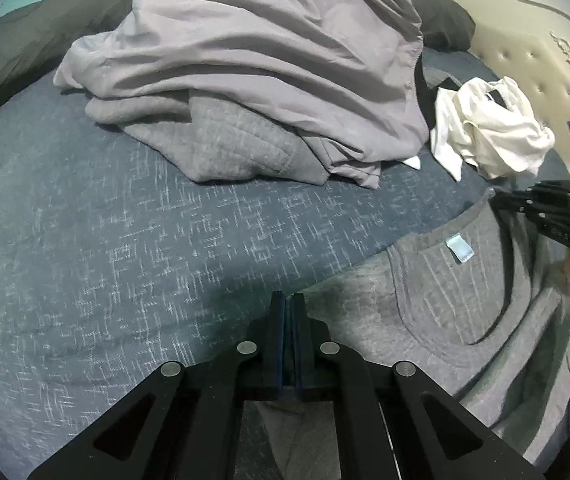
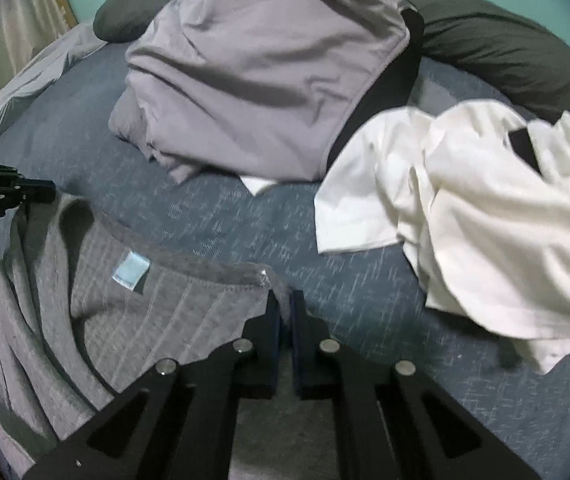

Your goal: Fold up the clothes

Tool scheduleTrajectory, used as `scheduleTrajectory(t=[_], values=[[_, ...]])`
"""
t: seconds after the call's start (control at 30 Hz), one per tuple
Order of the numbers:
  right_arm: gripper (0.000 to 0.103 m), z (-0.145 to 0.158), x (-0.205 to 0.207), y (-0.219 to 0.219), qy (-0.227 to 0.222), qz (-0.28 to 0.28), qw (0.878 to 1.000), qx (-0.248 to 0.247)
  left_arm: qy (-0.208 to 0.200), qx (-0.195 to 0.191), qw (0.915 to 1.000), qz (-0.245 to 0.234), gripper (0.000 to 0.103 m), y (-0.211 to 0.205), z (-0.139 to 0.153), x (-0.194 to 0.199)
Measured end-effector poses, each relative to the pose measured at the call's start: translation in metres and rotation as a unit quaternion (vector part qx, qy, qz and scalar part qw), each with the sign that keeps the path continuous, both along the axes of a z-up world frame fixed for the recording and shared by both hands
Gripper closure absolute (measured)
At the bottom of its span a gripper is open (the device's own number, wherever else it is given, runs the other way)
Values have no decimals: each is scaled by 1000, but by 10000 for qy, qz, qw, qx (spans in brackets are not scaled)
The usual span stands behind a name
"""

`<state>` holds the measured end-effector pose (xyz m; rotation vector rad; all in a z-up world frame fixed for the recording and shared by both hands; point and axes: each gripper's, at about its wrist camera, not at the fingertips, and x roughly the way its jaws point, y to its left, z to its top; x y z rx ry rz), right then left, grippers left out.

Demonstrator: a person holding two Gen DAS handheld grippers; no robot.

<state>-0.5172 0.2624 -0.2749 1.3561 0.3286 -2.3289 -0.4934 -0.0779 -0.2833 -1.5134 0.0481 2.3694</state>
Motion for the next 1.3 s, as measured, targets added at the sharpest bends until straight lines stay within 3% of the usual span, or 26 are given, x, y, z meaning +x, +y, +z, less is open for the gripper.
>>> scheduleTrajectory(t=[0.23, 0.5, 0.63, 0.87, 0.97, 1.03, 1.17, 1.3], values=[[99, -20, -12, -8, -123, -241, 9995, 184, -212, -30, 9995, 244, 100, -4, -21, -8], [98, -36, -18, -18, -191, -331, 9988, 293, -167, -189, 9986, 466, 103, -15, -24, -8], [97, -24, -13, -12, -99, -337, 9993, 92, -122, -85, 9990, 424, 103, -18, -21, 3], [82, 6, 7, -6, 31, -213, 9995, -227, 70, 97, 9986, 516, 103, -29, -4, 33], [81, 23, 16, -14, 244, -126, 9992, -290, 270, 225, 9978, 561, 103, -38, 10, 57], [81, 24, 19, -27, -173, 297, 9976, -593, 391, 311, 9969, 604, 103, -44, 18, 74], [81, 8, 32, -71, -752, 1023, 9904, -552, 513, 546, 9939, 813, 103, -60, 17, 102], [81, -21, 35, -111, -1091, 1199, 9860, -392, 454, 537, 9939, 850, 103, -56, 2, 106]])
